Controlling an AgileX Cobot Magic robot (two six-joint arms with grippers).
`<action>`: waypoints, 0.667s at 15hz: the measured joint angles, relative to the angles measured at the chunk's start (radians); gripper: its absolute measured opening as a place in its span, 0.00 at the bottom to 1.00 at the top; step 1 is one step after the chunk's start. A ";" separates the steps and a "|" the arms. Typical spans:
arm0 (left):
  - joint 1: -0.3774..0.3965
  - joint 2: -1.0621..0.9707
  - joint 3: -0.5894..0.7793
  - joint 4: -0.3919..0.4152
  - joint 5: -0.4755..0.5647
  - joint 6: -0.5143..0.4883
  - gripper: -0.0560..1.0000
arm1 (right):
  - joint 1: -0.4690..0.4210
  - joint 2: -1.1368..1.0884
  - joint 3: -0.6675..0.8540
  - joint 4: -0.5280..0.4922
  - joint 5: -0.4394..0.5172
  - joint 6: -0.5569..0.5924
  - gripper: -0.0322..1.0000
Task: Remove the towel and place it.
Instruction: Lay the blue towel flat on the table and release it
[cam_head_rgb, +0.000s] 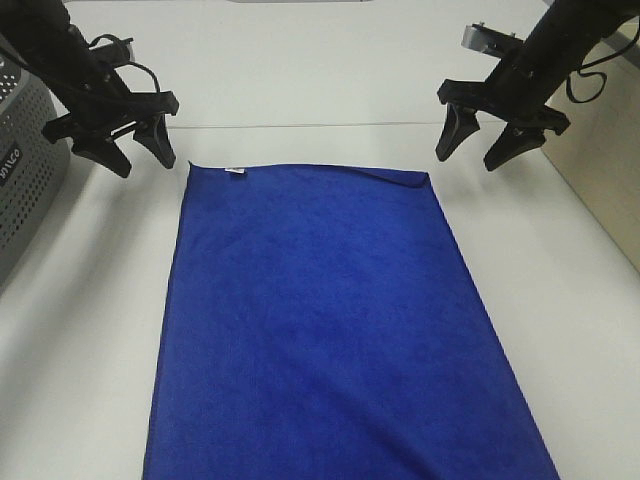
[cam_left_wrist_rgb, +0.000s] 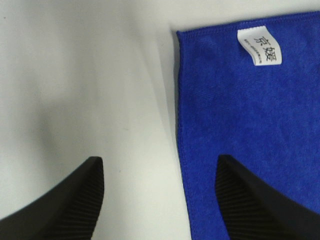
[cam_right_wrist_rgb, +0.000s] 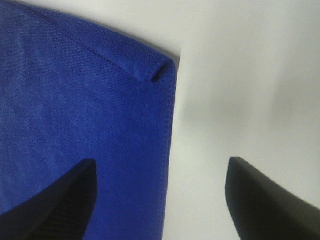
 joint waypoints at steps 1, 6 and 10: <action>0.000 0.006 -0.004 -0.007 -0.020 0.002 0.63 | 0.000 0.024 -0.013 0.009 -0.015 -0.017 0.69; -0.017 0.033 -0.007 -0.065 -0.095 0.063 0.63 | 0.000 0.145 -0.140 0.033 -0.041 -0.107 0.69; -0.027 0.074 -0.009 -0.091 -0.147 0.070 0.63 | 0.000 0.191 -0.177 0.072 -0.062 -0.167 0.69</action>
